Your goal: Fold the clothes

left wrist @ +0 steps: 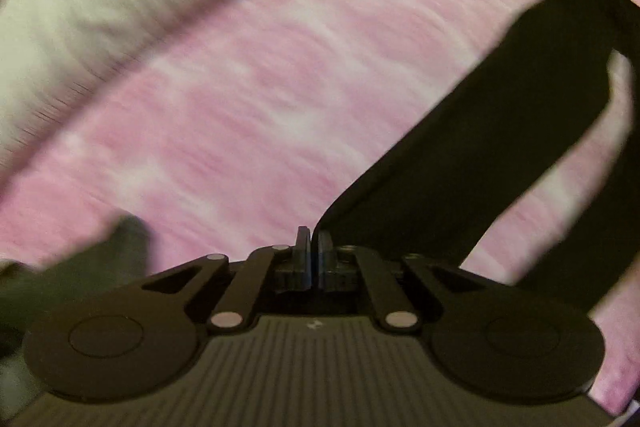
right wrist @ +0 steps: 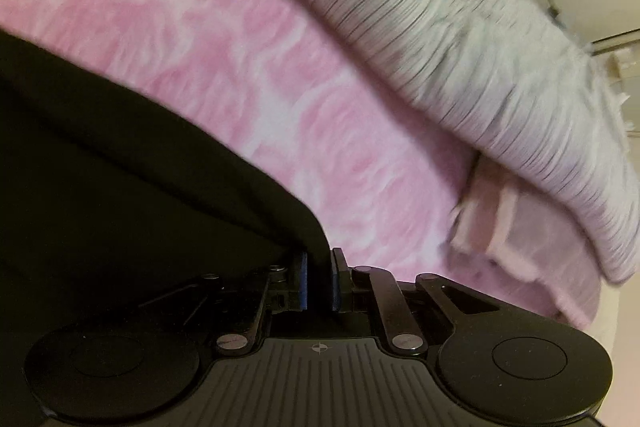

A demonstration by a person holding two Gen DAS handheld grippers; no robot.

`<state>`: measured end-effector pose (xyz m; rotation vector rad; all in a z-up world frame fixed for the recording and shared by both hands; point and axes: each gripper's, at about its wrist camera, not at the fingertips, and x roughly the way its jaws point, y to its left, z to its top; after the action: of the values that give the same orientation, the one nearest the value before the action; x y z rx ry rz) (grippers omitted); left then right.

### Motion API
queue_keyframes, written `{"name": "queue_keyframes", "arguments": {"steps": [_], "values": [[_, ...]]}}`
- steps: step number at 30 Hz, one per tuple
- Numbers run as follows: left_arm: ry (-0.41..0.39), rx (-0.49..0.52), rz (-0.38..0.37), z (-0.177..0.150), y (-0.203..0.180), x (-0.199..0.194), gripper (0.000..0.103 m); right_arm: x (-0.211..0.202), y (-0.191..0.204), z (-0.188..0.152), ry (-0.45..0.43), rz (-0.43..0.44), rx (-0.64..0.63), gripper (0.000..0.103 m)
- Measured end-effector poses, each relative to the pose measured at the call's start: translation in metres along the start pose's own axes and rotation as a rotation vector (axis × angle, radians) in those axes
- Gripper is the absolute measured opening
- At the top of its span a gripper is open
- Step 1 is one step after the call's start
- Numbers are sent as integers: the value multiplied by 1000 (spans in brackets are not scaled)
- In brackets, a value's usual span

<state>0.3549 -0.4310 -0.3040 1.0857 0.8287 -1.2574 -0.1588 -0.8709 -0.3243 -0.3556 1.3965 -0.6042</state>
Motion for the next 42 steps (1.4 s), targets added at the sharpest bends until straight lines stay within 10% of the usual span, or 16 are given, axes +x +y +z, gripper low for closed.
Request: {"name": "queue_keyframes", "arguments": {"steps": [7,11,19,23,25,42], "values": [[131,-21,209,27,13,63,14,25,-12,37,16,-95,115,0],[93,3,266,2,-8,52,45,10,17,26,-37,-48,55,3],[109,536,357,-60,-91,71,54,-66,116,-4,-147,198,152,31],[110,660,384,-68,-100,95,44,-103,187,3,-209,317,107,40],[123,640,366,-65,-98,97,1,-118,226,8,-245,349,10,40],[172,519,297,-122,-99,64,8,-140,326,50,-201,555,-125,43]]}}
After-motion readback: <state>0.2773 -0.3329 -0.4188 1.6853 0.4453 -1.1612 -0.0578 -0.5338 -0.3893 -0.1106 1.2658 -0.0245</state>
